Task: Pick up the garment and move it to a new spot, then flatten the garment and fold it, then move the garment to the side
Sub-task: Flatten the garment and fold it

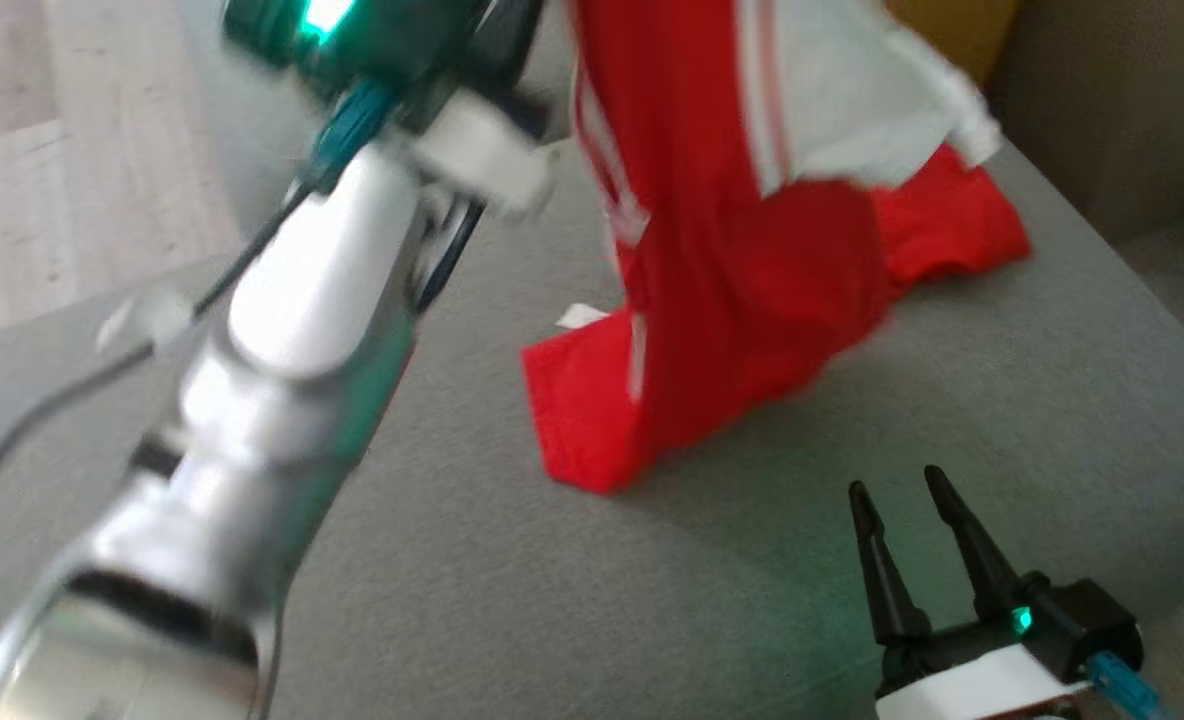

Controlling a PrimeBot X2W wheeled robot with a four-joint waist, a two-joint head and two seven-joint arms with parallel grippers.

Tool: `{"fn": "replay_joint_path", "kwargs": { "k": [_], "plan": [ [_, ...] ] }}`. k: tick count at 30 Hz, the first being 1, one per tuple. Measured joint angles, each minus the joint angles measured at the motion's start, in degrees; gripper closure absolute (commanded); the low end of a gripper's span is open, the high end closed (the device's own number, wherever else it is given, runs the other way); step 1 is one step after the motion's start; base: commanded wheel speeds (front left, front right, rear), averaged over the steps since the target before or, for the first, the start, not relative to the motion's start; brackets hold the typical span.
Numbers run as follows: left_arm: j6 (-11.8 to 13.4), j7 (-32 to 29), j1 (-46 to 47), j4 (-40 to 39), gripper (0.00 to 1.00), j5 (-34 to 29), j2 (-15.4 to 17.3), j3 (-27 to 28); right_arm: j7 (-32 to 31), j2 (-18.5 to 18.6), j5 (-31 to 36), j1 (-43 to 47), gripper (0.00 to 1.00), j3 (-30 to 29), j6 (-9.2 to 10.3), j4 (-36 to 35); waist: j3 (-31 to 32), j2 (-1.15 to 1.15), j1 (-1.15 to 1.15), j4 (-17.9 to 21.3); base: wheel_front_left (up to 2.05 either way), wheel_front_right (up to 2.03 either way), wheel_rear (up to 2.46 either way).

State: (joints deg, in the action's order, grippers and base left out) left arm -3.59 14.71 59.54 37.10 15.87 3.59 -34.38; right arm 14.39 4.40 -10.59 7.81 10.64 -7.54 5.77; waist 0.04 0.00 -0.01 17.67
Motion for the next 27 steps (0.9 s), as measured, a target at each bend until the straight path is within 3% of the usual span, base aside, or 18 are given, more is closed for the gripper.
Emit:
{"fn": "replay_joint_path", "kwargs": {
  "k": [5, 11, 16, 18, 19, 22, 23, 27],
  "plan": [
    [2.4, 0.0, -13.5, -0.3, 1.00, 3.3, 2.9, 1.8, 0.0, 0.0, 0.0, 0.0, 0.00, -0.6, 0.00, -0.2, 0.1, 0.00, 0.00, -3.1, 0.00, 0.00, 0.00],
    [6.4, -0.1, -38.2, -3.4, 1.00, 7.3, 7.1, 5.6, 0.0, -0.1, 0.0, 1.1, 0.00, -1.7, 0.00, -0.1, -0.2, 0.00, 0.00, -7.8, 0.00, 0.00, 0.00],
    [7.1, -0.1, -47.2, -6.3, 0.97, 8.3, 8.4, 8.4, 0.0, -0.1, 0.0, 1.3, 0.00, -1.5, 0.00, 0.1, -0.5, 0.00, 0.00, -10.8, 0.00, 0.00, 0.00],
    [7.2, -0.1, -48.5, -6.6, 0.83, 8.3, 8.4, 8.8, 0.0, -0.1, 0.1, 1.2, 0.00, -1.5, 0.00, 0.1, -0.7, 0.00, 0.00, -11.6, 0.00, 0.00, 0.00],
    [7.2, -0.1, -48.8, -6.6, 0.68, 8.3, 8.4, 8.9, 0.0, 0.0, 0.1, 1.2, 0.00, -1.5, 0.00, 0.1, -0.7, 0.00, 0.00, -11.9, 0.00, 0.00, 0.00],
    [8.3, -0.1, -49.7, -6.8, 0.49, 8.3, 8.1, 10.3, 0.0, 0.0, 0.1, 1.2, 0.00, -1.5, 0.00, 0.1, -0.8, 0.00, 0.01, -12.5, 0.00, 0.00, 0.00],
    [8.8, -0.1, -50.0, -7.3, 0.00, 8.3, 8.1, 10.8, 0.0, 0.0, 0.1, 1.2, 0.00, -1.5, 0.00, 0.1, -0.7, 0.00, 0.00, -12.5, 0.00, 0.00, 0.00],
    [10.2, -0.1, -51.7, -9.4, 0.00, 6.7, 7.6, 12.5, 0.0, 0.0, 0.1, 1.2, 0.00, -1.3, 0.00, 0.3, -0.4, 0.00, 0.01, -12.6, 0.00, 0.00, 0.00]
  ]
}}
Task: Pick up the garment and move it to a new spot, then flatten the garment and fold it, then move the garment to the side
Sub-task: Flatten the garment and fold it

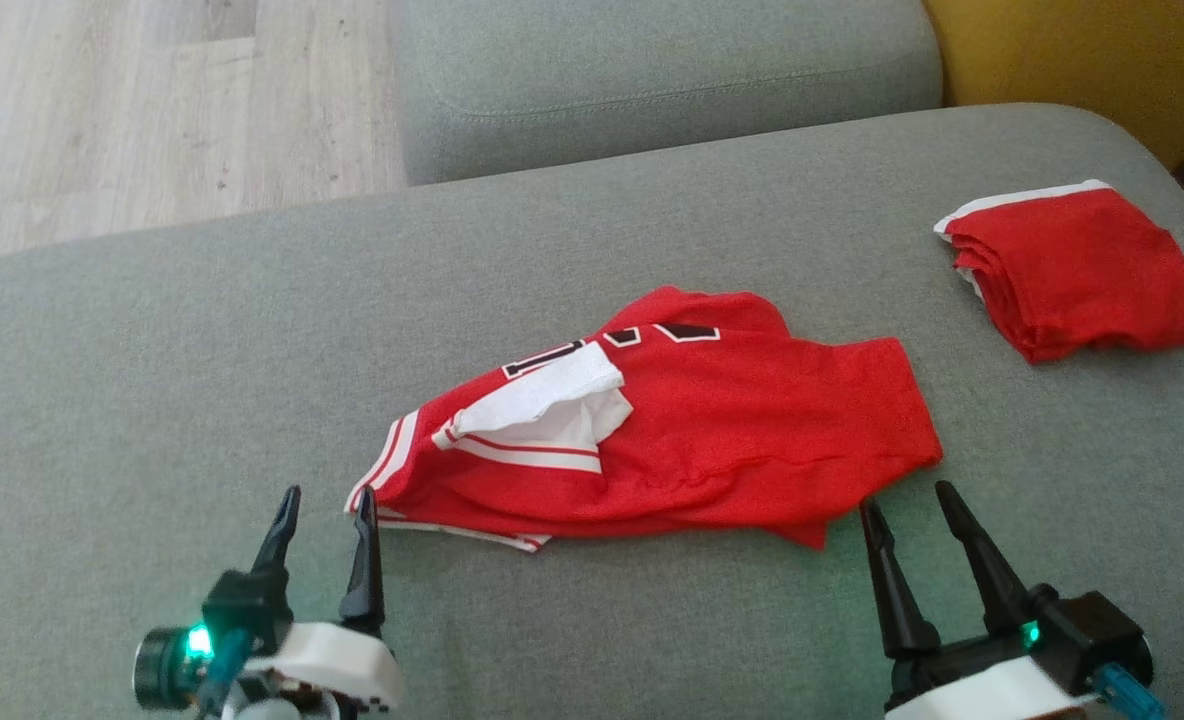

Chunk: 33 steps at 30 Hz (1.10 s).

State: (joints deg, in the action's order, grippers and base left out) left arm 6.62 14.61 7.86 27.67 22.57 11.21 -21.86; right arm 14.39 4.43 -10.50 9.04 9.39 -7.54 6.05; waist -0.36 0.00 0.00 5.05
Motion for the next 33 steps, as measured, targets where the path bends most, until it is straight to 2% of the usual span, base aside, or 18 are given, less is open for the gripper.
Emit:
{"fn": "replay_joint_path", "kwargs": {
  "k": [5, 8, 12, 17, 18, 23, 26, 32, 33],
  "plan": [
    [2.4, 0.0, -3.4, -4.2, 0.00, -3.0, -1.1, 1.3, 0.0, 0.0, 0.0, 0.0, 0.00, 0.5, 0.00, 0.2, 0.6, 0.00, 0.00, 0.3, 0.00, 0.00, 0.00],
    [3.5, 0.0, -4.2, -6.9, 0.00, -7.2, -1.0, -0.5, 0.0, 0.0, 0.0, 0.1, 0.00, 0.6, 0.00, 0.2, 0.7, 0.00, 0.00, 0.6, 0.00, 0.00, 0.00],
    [3.4, -0.7, -2.5, -6.9, 0.00, -11.0, -1.1, -4.4, 0.0, 0.1, 0.0, 0.1, 0.00, 0.8, 0.00, 0.2, 0.2, 0.00, 0.00, 0.6, 0.00, 0.00, 0.00],
    [0.8, -6.2, 7.1, -3.4, 0.00, -16.7, -1.9, -10.5, 0.0, 0.4, 0.0, -0.1, 0.00, 1.6, 0.00, 0.1, -1.7, 0.00, 0.00, 0.9, 0.00, 0.00, 0.00],
    [-0.3, -8.4, 11.9, -1.5, 0.00, -18.6, -2.9, -12.5, 0.0, 0.9, 0.0, -0.3, 0.00, 1.7, 0.00, 0.0, -2.9, 0.00, 0.00, 1.1, 0.00, 0.00, 0.00],
    [-3.1, -12.5, 21.0, 4.1, 0.00, -20.5, -6.3, -15.9, 0.0, 1.8, -0.1, -2.2, 0.00, 2.5, 0.00, -0.1, -6.5, 0.00, 0.01, 2.0, 0.00, 0.00, 0.00],
    [-3.6, -14.2, 23.6, 7.9, 0.00, -20.7, -7.2, -17.3, 0.0, 1.8, -0.2, -4.5, 0.00, 3.1, 0.00, -0.2, -8.5, 0.00, 0.01, 3.0, 0.00, 0.00, 0.00],
    [-3.1, -14.9, 26.5, 13.0, 0.00, -21.1, -7.7, -18.5, 0.0, 1.8, -0.5, -5.6, 0.00, 2.9, 0.00, -0.2, -10.6, 0.00, 0.01, 5.4, 0.00, 0.00, 0.00],
    [-3.1, -14.4, 26.9, 13.5, 0.04, -21.0, -7.9, -18.7, 0.0, 1.8, -0.6, -5.6, 0.00, 2.7, 0.00, -0.2, -10.7, 0.00, 0.01, 5.7, 0.00, 0.00, 0.00]
  ]
}}
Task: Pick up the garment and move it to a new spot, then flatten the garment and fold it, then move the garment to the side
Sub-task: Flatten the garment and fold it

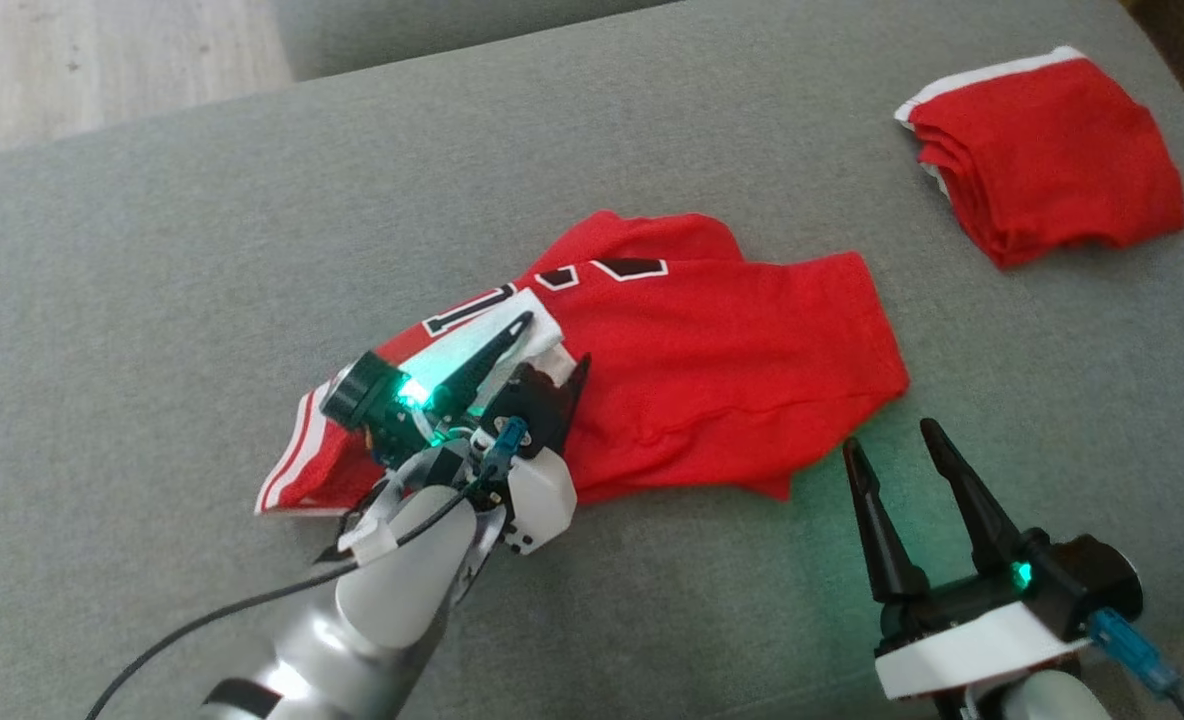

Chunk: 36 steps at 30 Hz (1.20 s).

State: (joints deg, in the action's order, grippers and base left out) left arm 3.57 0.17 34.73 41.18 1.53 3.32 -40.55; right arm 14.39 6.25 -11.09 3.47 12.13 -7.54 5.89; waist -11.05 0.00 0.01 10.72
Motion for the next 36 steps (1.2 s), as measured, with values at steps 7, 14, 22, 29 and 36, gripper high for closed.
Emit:
{"fn": "replay_joint_path", "kwargs": {
  "k": [7, 14, 22, 29, 36],
  "plan": [
    [0.5, 2.5, 0.4, 1.6, 1.00, 0.4, -0.4, -0.3, 0.0, 0.0, 0.0, 0.1, 0.00, -0.2, 0.00, 0.2, 0.6, 0.00, -0.01, 0.0, 0.00, 0.00, 0.00],
    [1.5, 7.6, 0.4, 0.7, 1.00, 1.5, -0.4, -0.4, 0.0, 0.0, 0.0, 0.7, 0.00, -0.7, 0.00, 0.3, 2.0, 0.00, -0.01, -2.5, 0.00, 0.00, 0.00],
    [-2.3, 8.3, -2.1, -10.1, 1.00, 9.2, 3.1, 3.0, 0.0, -0.1, 0.0, 0.7, 0.00, -3.0, 0.00, 0.6, 2.8, 0.00, -0.01, -6.2, 0.00, 0.00, 0.00],
    [-0.1, 7.4, -12.2, -23.6, 1.00, 11.1, 10.4, 6.0, 0.0, -0.1, 0.0, 0.7, 0.00, -4.1, 0.00, 1.1, 3.1, 0.00, -0.02, -7.4, 0.00, 0.00, 0.00],
    [2.4, 7.6, -20.7, -32.2, 1.00, 16.0, 12.3, 9.2, 0.0, -0.5, -0.6, 0.7, 0.00, -8.5, 0.00, 3.7, 3.2, 0.00, -0.02, -9.0, 0.00, 0.00, 0.00]
  ]
}}
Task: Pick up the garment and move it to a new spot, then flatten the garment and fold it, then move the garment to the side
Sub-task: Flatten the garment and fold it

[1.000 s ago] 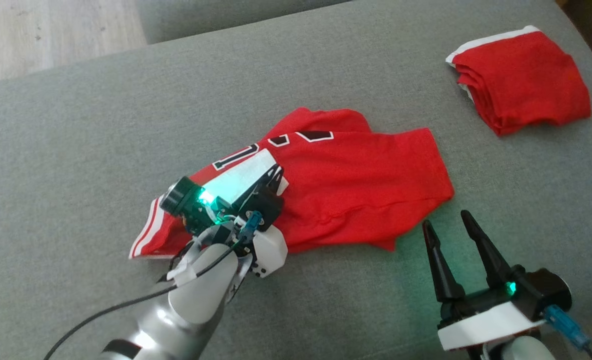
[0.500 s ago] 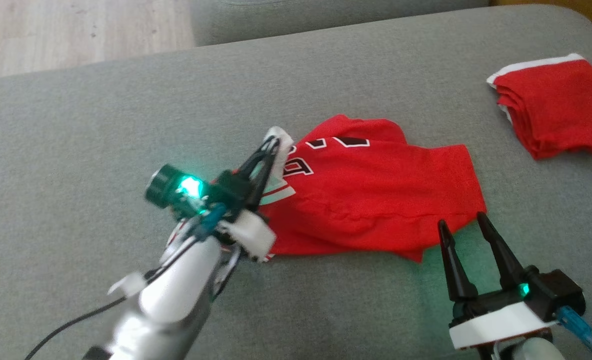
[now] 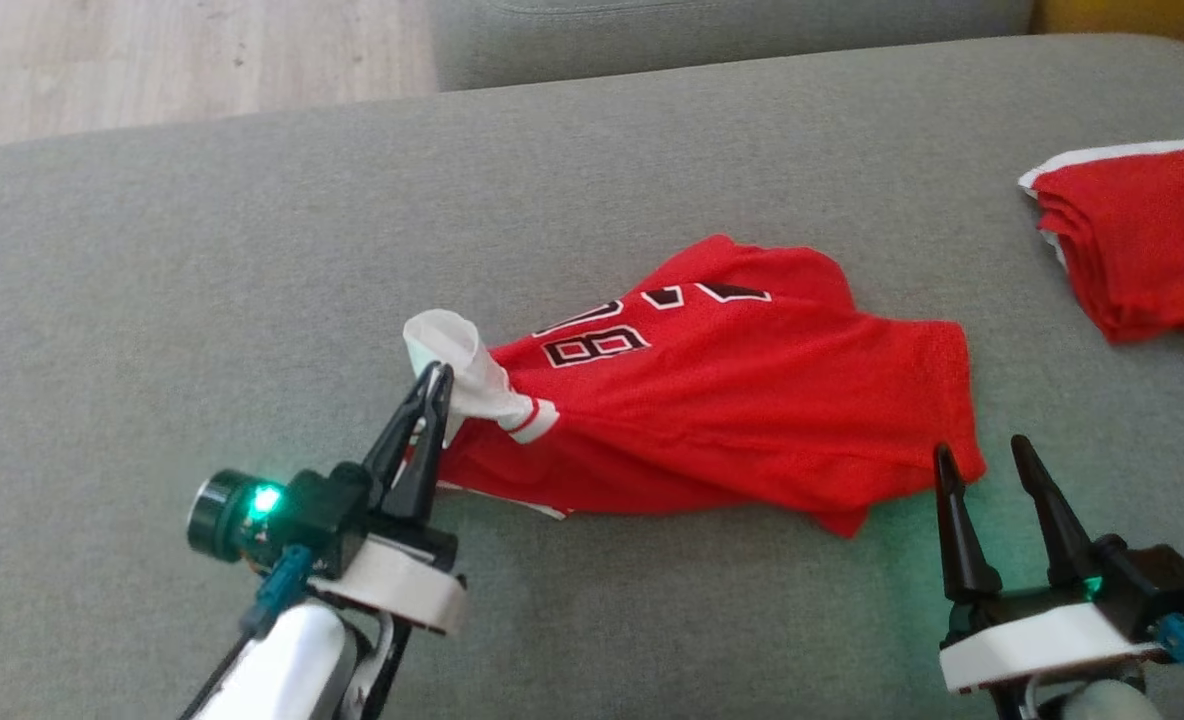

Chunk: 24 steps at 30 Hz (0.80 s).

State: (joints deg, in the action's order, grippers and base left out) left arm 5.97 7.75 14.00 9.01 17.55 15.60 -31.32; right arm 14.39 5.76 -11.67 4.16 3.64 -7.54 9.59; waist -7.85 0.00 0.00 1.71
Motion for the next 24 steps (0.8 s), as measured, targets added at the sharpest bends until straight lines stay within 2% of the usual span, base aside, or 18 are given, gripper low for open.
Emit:
{"fn": "replay_joint_path", "kwargs": {
  "k": [4, 5, 6, 7, 10, 18, 22, 24],
  "plan": [
    [-2.6, 0.4, -1.5, -2.2, 1.00, 2.2, 0.0, -0.5, 0.0, 0.0, 0.2, -0.1, 0.00, -0.1, 0.00, 0.6, 0.2, 0.00, 0.00, -1.0, 0.00, 0.00, 0.00],
    [-3.3, 0.7, -1.5, -2.5, 0.76, 2.2, 0.0, -1.0, 0.0, 0.0, 0.2, -0.1, 0.00, -0.1, 0.00, 0.8, 0.2, 0.00, 0.00, -1.2, 0.00, 0.00, 0.00],
    [-3.8, 0.9, -1.5, -2.8, 0.08, 2.1, 0.1, -1.6, 0.0, 0.0, 0.2, -0.1, 0.00, 0.0, 0.00, 0.9, 0.2, 0.00, 0.00, -1.4, 0.00, 0.00, 0.00],
    [-4.1, 1.0, -1.5, -2.8, 0.00, 1.9, 0.2, -2.4, 0.0, 0.0, 0.2, -0.1, 0.00, 0.0, 0.00, 1.0, 0.3, 0.00, 0.00, -1.5, 0.00, 0.00, 0.00],
    [-4.2, 1.0, -1.5, -2.7, 0.00, -0.5, 0.6, -4.4, 0.0, -0.2, 0.2, -0.1, 0.00, 0.5, 0.00, 1.3, 0.4, 0.00, 0.00, -1.6, 0.00, 0.00, 0.00],
    [-0.6, -0.2, -1.5, -0.4, 0.00, -10.2, 3.1, -9.0, 0.0, -1.0, 0.2, -0.1, 0.00, 1.5, 0.00, 1.7, 0.1, 0.00, 0.00, -1.0, 0.00, 0.00, 0.00],
    [0.2, -1.8, -2.2, 0.4, 0.00, -10.3, 3.0, -9.8, 0.0, -1.1, 0.2, -0.1, 0.00, 1.9, 0.00, 2.1, 0.2, 0.00, 0.00, -0.2, 0.00, 0.00, 0.00],
    [1.4, -2.2, -3.8, 0.5, 0.00, -10.5, 3.0, -10.3, 0.0, -1.1, 0.2, 0.0, 0.00, 1.8, 0.00, 2.1, 0.2, 0.00, 0.00, 0.1, 0.00, 0.00, 0.00]
  ]
}}
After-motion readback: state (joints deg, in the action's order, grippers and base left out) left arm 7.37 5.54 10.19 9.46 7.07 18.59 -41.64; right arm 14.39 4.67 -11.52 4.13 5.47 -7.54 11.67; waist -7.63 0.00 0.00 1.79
